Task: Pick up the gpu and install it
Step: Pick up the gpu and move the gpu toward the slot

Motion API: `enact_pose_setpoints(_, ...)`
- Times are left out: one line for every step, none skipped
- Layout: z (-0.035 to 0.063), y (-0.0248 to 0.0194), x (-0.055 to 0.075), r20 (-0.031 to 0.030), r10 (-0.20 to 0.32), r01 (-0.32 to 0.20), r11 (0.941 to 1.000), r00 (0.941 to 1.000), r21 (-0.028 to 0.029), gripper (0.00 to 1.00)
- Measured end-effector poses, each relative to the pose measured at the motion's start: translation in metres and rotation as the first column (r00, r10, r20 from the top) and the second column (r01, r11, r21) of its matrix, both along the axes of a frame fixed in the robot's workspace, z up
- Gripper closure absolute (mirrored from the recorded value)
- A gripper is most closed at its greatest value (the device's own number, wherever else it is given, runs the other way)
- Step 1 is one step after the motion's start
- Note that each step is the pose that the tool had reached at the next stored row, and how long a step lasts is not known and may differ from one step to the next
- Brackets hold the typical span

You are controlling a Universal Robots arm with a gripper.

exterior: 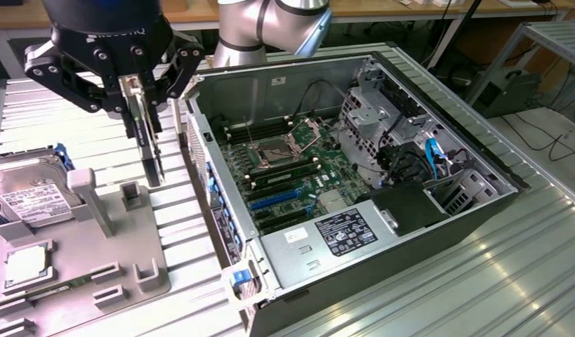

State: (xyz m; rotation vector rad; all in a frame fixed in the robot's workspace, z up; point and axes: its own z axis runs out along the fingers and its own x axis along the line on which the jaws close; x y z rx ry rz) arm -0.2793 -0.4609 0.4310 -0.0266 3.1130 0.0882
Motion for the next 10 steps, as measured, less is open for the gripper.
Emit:
enact_pose_setpoints(0.0000, 0.0000, 0.001, 0.0000, 0.000, 0.000, 1.0000, 1.0000, 0.0000, 0.72)
enact_pose_setpoints(0.0001, 0.0000, 0.003, -0.0001, 0.000, 0.000, 1.0000, 1.0000, -0.0001, 0.72)
enact_pose_setpoints(0.0001, 0.0000, 0.004, -0.0001, 0.000, 0.000, 1.0000, 1.0000, -0.0001, 0.72)
enact_pose_setpoints(0.0000, 0.0000, 0.005, -0.0001, 0.000, 0.000, 1.0000, 1.0000, -0.0001, 0.72)
enact_pose_setpoints(0.0001, 0.0000, 0.006, -0.0001, 0.000, 0.000, 1.0000, 1.0000, -0.0001, 0.72)
enact_pose_setpoints(0.0000, 0.0000, 0.007, 0.0000, 0.000, 0.000, 1.0000, 1.0000, 0.0000, 0.72)
enact_pose_setpoints(0.0000, 0.0000, 0.009, 0.0000, 0.000, 0.000, 1.0000, 1.0000, 0.0000, 0.72)
enact_pose_setpoints(0.0001, 0.0000, 0.010, -0.0001, 0.000, 0.000, 1.0000, 1.0000, -0.0001, 0.72)
enact_pose_setpoints(0.0000, 0.0000, 0.011, 0.0000, 0.000, 0.000, 1.0000, 1.0000, 0.0000, 0.72)
enact_pose_setpoints(0.0000, 0.0000, 0.012, 0.0000, 0.000, 0.000, 1.0000, 1.0000, 0.0000, 0.72)
